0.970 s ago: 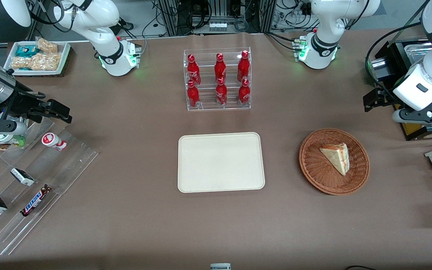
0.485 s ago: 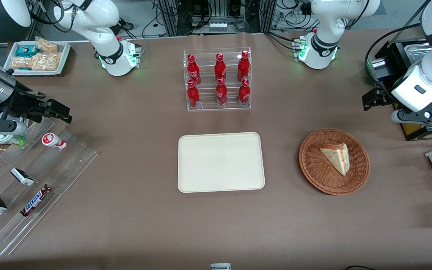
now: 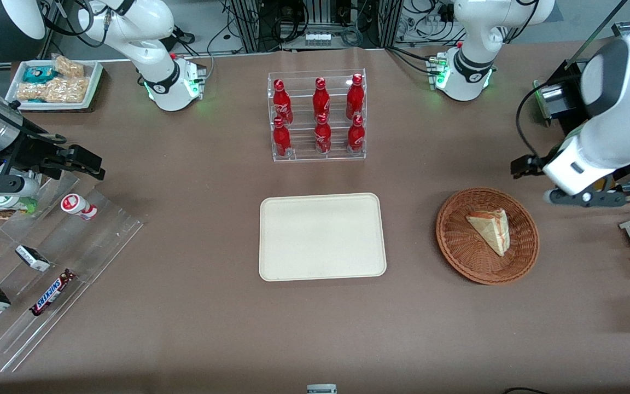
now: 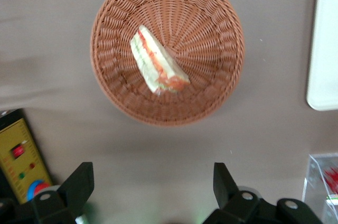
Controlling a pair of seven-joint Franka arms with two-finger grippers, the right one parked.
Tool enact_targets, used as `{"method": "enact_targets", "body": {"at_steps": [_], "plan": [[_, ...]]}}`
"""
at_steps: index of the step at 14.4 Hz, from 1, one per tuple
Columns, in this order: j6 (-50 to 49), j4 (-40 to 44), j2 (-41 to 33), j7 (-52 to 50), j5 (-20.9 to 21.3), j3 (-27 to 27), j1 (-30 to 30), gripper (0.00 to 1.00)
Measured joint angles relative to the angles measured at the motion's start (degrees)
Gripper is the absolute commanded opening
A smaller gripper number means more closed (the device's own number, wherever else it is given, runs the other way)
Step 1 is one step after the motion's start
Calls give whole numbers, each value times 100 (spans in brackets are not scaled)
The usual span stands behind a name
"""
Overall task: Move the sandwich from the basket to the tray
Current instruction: 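Move the left gripper down over the wrapped sandwich in the wicker basket, then lower the left gripper and close it on the wrapped sandwich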
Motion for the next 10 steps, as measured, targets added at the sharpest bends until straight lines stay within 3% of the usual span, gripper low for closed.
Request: {"method": "enact_targets", "body": {"at_steps": [6, 10], "plan": [[2827, -2012, 97, -683, 0, 61, 10, 100], [3732, -2376, 346, -2549, -1, 162, 17, 100]]}}
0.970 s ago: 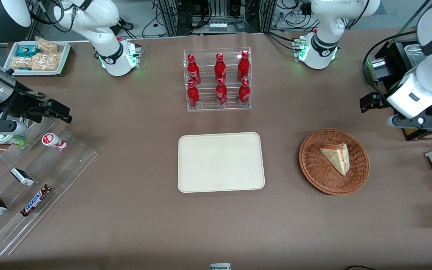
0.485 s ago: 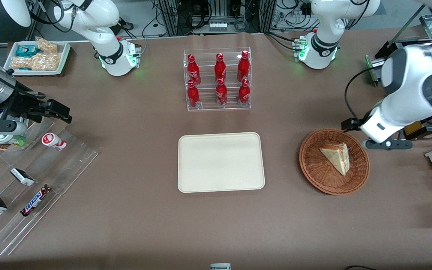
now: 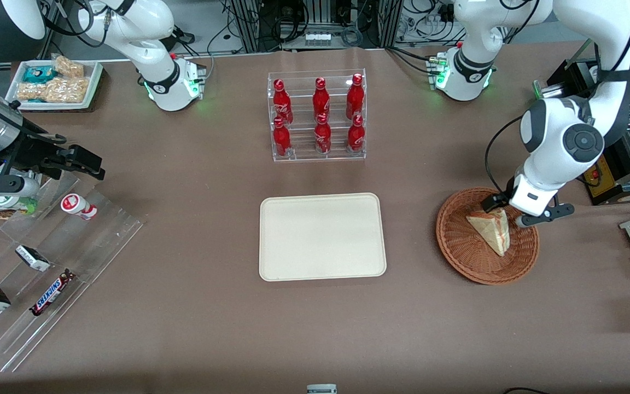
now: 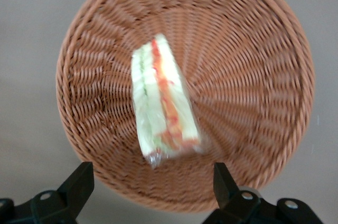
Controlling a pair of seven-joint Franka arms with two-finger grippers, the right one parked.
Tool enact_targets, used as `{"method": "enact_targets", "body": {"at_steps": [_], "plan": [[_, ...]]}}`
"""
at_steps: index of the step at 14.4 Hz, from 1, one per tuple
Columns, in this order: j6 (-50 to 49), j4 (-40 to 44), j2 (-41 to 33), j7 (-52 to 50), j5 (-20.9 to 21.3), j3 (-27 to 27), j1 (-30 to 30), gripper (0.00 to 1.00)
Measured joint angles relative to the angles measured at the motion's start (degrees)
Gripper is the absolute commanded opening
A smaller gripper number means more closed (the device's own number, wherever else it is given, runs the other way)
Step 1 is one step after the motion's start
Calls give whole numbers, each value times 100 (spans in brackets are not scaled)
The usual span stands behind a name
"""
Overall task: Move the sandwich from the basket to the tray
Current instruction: 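Lower the left gripper and close it on the wrapped sandwich, then lift the sandwich and carry it with the left gripper to the tray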
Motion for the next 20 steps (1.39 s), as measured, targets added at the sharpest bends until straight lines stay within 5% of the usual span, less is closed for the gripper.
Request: {"method": "enact_targets", "body": {"at_steps": [2, 3, 5, 6, 10, 14, 20], "plan": [[334, 7, 184, -1050, 0, -2, -2, 100], [486, 8, 277, -1508, 0, -3, -2, 92], [656, 11, 456, -2014, 0, -3, -2, 31], [697, 12, 531, -2119, 0, -3, -2, 9], [673, 107, 620, -2204, 0, -5, -3, 4], [-655, 1050, 606, -2204, 0, -91, -156, 4], [-1074, 2011, 855, -2621, -7, -174, -1624, 7]]}}
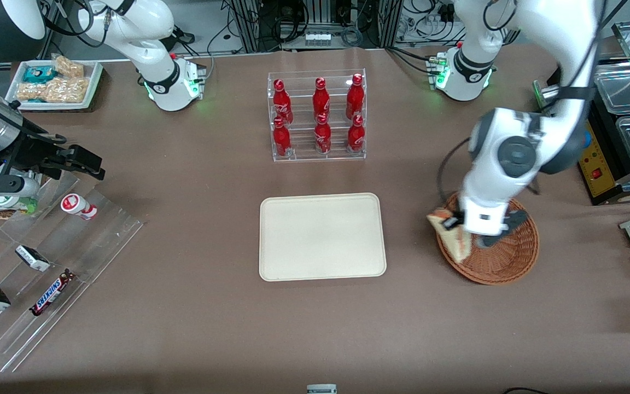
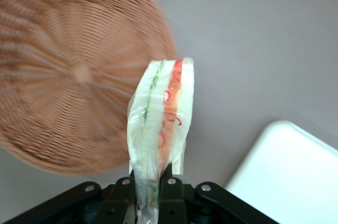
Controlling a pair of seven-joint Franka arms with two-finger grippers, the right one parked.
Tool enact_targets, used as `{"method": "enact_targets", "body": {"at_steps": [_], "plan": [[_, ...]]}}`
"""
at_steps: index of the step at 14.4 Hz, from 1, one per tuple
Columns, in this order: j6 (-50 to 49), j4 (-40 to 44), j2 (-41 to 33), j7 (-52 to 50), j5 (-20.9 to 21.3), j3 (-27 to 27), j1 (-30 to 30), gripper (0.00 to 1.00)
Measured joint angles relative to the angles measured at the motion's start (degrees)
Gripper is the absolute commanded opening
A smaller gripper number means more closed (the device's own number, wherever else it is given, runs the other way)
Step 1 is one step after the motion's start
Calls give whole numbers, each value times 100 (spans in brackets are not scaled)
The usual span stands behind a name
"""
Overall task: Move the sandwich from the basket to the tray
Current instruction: 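Lift the sandwich and carry it with the left gripper to the tray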
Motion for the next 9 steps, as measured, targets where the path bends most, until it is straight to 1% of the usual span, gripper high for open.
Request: {"method": "enact_targets", "body": {"at_steps": [3, 5, 9], "plan": [[51, 713, 664, -60, -1, -7, -756, 8], [355, 1107, 1133, -60, -1, -8, -1165, 8], [1323, 1335, 1772, -60, -1, -7, -1892, 8]]}}
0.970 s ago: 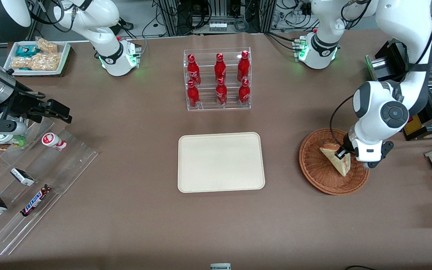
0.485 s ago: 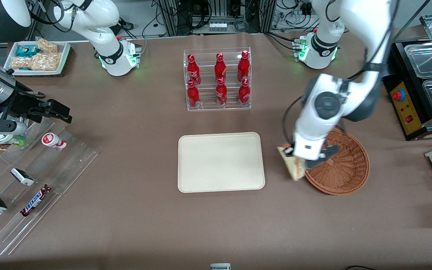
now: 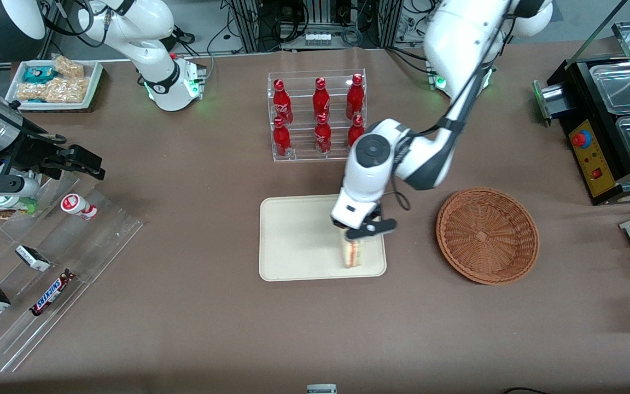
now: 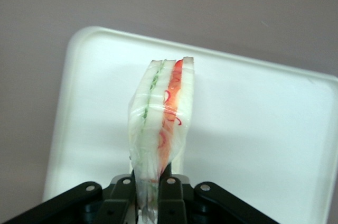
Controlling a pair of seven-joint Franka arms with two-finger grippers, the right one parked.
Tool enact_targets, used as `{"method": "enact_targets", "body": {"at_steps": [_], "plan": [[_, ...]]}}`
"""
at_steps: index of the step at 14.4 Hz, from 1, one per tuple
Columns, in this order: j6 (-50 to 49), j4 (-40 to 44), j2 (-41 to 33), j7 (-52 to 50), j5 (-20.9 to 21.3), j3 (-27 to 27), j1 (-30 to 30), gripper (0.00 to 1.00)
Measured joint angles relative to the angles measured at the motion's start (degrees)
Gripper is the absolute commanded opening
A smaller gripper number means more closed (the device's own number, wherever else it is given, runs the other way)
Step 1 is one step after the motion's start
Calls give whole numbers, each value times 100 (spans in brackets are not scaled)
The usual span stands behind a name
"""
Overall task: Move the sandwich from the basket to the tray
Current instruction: 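Lift the sandwich and carry it with the left gripper to the tray, then lower the sandwich onto the tray and open the left gripper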
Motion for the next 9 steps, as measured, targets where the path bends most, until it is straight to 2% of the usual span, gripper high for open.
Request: {"method": "enact_targets", "body": {"at_steps": [2, 3, 4, 5, 6, 9], "plan": [[173, 49, 194, -8, 0, 2, -234, 9], [182, 79, 263, -9, 0, 5, -319, 14], [182, 107, 313, -14, 0, 6, -391, 37], [182, 121, 354, -43, 0, 9, -440, 87], [184, 129, 392, -92, 0, 13, -465, 100], [241, 190, 423, -159, 0, 49, -465, 100]]}}
